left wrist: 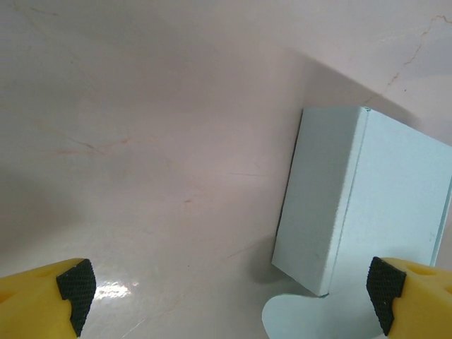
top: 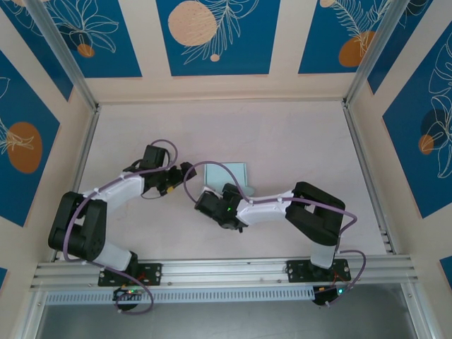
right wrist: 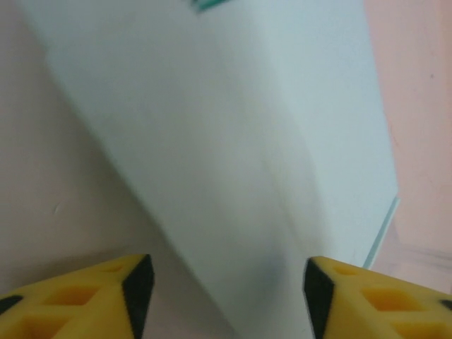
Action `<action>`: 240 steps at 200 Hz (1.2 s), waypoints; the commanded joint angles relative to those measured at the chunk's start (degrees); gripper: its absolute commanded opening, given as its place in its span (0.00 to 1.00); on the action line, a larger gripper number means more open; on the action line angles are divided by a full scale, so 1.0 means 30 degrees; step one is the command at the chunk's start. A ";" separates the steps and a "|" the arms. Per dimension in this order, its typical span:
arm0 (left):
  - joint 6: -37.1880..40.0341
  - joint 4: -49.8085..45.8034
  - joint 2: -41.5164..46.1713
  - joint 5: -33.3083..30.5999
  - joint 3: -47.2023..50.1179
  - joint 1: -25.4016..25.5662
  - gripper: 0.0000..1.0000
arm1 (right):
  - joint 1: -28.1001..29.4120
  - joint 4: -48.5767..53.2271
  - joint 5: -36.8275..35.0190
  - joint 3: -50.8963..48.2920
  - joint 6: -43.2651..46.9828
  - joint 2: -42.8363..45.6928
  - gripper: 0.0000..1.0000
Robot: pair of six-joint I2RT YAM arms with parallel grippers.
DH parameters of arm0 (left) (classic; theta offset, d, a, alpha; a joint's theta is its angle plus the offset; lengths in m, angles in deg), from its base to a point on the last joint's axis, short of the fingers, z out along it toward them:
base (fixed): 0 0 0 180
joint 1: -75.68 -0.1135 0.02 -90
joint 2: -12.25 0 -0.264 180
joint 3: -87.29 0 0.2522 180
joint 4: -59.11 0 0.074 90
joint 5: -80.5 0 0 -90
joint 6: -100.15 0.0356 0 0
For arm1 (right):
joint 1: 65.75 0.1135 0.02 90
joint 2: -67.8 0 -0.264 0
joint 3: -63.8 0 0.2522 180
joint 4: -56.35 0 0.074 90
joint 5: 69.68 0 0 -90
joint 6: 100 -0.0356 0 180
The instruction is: Fold the paper box
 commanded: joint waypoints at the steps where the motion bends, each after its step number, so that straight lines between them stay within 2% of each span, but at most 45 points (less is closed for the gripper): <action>1: -0.0249 0.0144 0.0643 0.0248 0.0319 -0.0396 1.00 | -0.0080 -0.1563 -0.0468 0.0816 0.0849 -0.0097 0.50; 22: -0.0249 0.0135 0.0762 0.0240 0.0436 -0.0528 1.00 | -0.0076 -0.1645 -0.0364 0.1011 0.1357 -0.0079 0.38; 40: -0.0241 0.0225 0.0872 0.0252 0.0495 -0.0643 1.00 | -0.0084 -0.1537 -0.0103 0.1120 0.1576 0.0027 0.24; 84: -0.0220 0.0189 0.1135 0.0257 0.0423 -0.0907 1.00 | -0.0194 -0.0143 0.0422 0.1919 0.1731 0.0526 0.00; 142: -0.0132 0.0074 0.1639 0.0243 0.0250 -0.1272 1.00 | -0.0349 0.2691 0.1679 0.3336 0.1779 0.2165 0.00; 165: -0.0154 -0.0126 0.1981 0.0273 0.0119 -0.1463 1.00 | -0.0298 0.5251 0.2834 0.4756 0.0950 0.2882 0.00; 182: -0.0132 -0.0372 0.2409 0.0272 0.0086 -0.1553 1.00 | -0.0386 0.8088 0.4363 0.6354 -0.0131 0.3216 0.00; 210: -0.0187 -0.0783 0.3651 -0.0093 0.0514 -0.1628 1.00 | -0.1039 1.2927 0.8368 0.8912 -0.1359 0.3351 0.00; 240: -0.0275 -0.1104 0.4952 -0.0509 0.1173 -0.1731 1.00 | -0.2189 1.5056 1.1619 0.9837 -0.1190 0.3556 0.00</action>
